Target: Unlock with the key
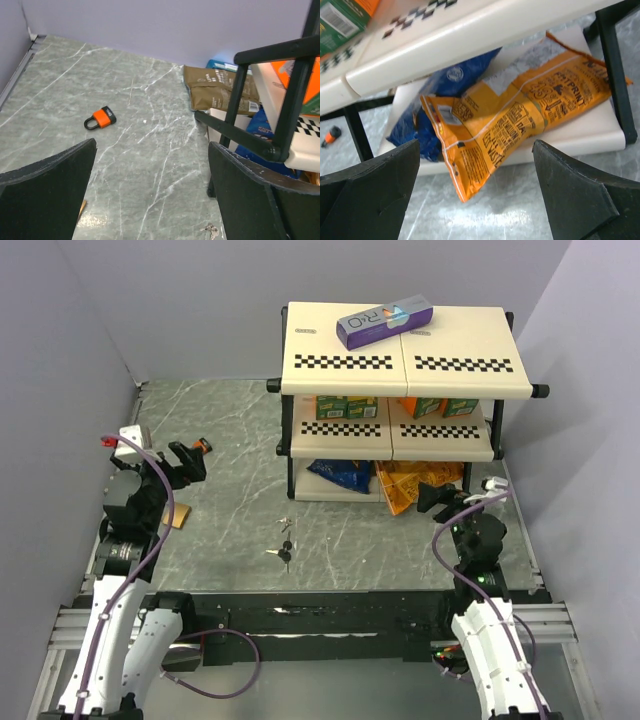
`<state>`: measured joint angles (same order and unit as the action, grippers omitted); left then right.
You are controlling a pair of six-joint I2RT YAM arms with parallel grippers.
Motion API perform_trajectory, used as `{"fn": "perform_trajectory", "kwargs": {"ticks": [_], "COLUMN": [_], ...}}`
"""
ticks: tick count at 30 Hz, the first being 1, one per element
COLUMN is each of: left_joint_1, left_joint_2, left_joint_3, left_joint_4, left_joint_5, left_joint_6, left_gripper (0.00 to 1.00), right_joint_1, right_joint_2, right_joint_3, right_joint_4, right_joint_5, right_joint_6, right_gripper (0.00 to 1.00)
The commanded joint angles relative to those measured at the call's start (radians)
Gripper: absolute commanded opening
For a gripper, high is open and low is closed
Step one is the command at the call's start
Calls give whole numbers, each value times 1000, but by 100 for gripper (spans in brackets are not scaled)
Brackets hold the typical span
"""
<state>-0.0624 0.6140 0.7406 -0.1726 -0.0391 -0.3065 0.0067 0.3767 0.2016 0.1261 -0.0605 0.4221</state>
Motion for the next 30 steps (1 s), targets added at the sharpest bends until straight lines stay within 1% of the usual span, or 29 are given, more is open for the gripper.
{"fn": "perform_trajectory", "kwargs": {"ticks": [1,4,7,10,11,14,15,16,17,18,20,21,22,23,24,25,26,27,28,29,30], "left_joint_1": [-2,-2,-2,-2,-2,-2,-2,-2,-2,-2,-1,-1,-1,-1,-2,-1,-1,-1,-1,-1,-1], "left_joint_2": [13,6,-6,-11,-10,4,15,18,23,30,39,46,47,49,49,49,47,47,49,49,52], "left_joint_3": [43,45,40,22,17,14,19,19,17,19,22,23,23,22,20,20,17,16,14,13,13], "left_joint_4": [-5,-5,-1,-1,-7,-13,-16,-15,-13,-15,-25,-28,-30,-28,-27,-27,-22,-19,-19,-18,-16], "left_joint_5": [-50,-44,-39,-38,-38,-38,-33,-13,-4,-2,16,18,19,24,27,30,31,31,31,45,50], "left_joint_6": [-39,-36,-36,-51,-54,-65,-65,-60,-59,-59,-59,-57,-59,-60,-60,-59,-59,-60,-60,-59,-59], "left_gripper": [99,99,99,99,99,99,100,99,99,99,99,99,99,99,99,99,100,99,99,99,100], "right_joint_1": [-2,-1,4,48,90,223,342,393,445,523,605,640,714,742,778,836,861,883,916,926,934], "right_joint_2": [34,39,56,109,126,211,262,293,326,388,450,520,559,602,690,735,778,857,895,968,1005], "right_joint_3": [99,120,142,179,205,266,280,292,314,321,349,361,377,416,442,468,517,539,558,597,617], "right_joint_4": [-48,-83,-97,-118,-121,-166,-169,-171,-164,-152,-99,-83,-69,-51,-46,-46,-37,-25,-11,7,12], "right_joint_5": [-19,-25,-68,-73,-68,54,97,161,178,191,246,270,290,313,326,340,350,349,343,332,320], "right_joint_6": [-52,-66,-80,-100,-108,-132,-129,-118,-102,-68,-39,-16,-10,-5,-5,-6,-11,-28,-37,-46,-58], "right_gripper": [99,99,99,99,99,98,98,98,98,97,95,94,93,91,91,90,88,86,83,82,80]}}
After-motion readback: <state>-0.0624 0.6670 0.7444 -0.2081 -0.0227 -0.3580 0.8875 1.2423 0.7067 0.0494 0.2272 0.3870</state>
